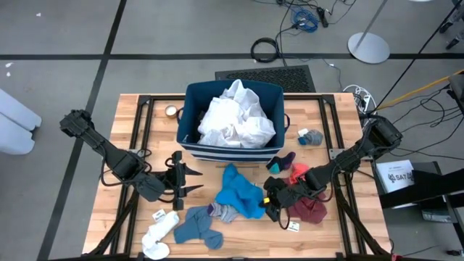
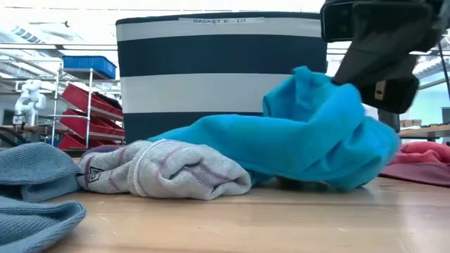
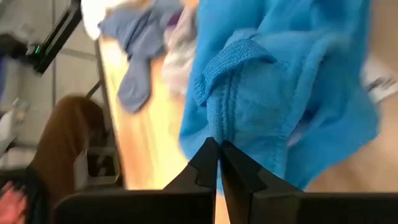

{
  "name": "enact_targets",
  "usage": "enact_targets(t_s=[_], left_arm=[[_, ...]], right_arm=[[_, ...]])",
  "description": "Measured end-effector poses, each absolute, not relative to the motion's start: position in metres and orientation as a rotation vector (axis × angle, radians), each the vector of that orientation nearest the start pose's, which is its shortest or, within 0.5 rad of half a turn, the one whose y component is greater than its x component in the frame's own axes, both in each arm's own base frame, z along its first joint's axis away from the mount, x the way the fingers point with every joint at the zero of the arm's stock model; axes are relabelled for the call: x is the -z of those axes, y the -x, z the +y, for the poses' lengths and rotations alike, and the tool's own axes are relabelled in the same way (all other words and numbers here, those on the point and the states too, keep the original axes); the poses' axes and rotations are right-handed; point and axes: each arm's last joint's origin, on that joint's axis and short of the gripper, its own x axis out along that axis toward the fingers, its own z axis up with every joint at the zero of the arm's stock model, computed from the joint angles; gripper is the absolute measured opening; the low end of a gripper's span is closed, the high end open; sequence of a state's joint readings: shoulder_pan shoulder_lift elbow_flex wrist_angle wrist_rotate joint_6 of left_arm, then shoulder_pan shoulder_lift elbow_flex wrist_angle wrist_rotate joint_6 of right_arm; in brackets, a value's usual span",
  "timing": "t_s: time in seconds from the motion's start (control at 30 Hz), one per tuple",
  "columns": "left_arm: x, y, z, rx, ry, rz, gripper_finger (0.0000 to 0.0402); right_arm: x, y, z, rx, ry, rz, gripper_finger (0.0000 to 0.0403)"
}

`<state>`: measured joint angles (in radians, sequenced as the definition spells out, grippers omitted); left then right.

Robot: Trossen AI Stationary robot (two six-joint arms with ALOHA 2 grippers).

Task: Sort clothes
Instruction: Put the blue short into the white and blue laundry organizer

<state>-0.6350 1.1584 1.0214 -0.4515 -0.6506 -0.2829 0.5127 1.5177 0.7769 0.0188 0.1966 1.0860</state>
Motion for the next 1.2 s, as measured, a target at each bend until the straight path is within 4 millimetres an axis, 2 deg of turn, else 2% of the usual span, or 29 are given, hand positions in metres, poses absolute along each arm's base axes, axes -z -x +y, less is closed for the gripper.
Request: enact_targets(t_s=[0.27, 0.6, 0.73, 1.0, 1.2], left_arm=[[-0.321, -0.204, -0.129, -0.081, -0.076, 0.462, 0.018], [-0.321, -0.204, -0.129, -0.081, -0.076, 0.463, 0.018], [-0.321, -0.204, -0.128, -0.082, -0.077, 0.463, 0.018], [-0.318, -0.206, -0.13, -0.087, -0.086, 0.47, 0.018], [-0.311, -0.214, -0.131, -0.104, -0.103, 0.497, 0.018]], right_arm=[[-0.181, -0.266, 0.133, 0.172, -0.803, 0.743, 0.0039], [-0.181, -0.268, 0.128, 0.119, -0.799, 0.797, 0.0142], [-0.181, -0.269, 0.125, 0.099, -0.837, 0.824, 0.017], [-0.199, -0.264, 0.119, 0.054, -0.883, 0.805, 0.0179], [-0.215, -0.25, 0.112, 0.066, -0.885, 0.811, 0.0168]])
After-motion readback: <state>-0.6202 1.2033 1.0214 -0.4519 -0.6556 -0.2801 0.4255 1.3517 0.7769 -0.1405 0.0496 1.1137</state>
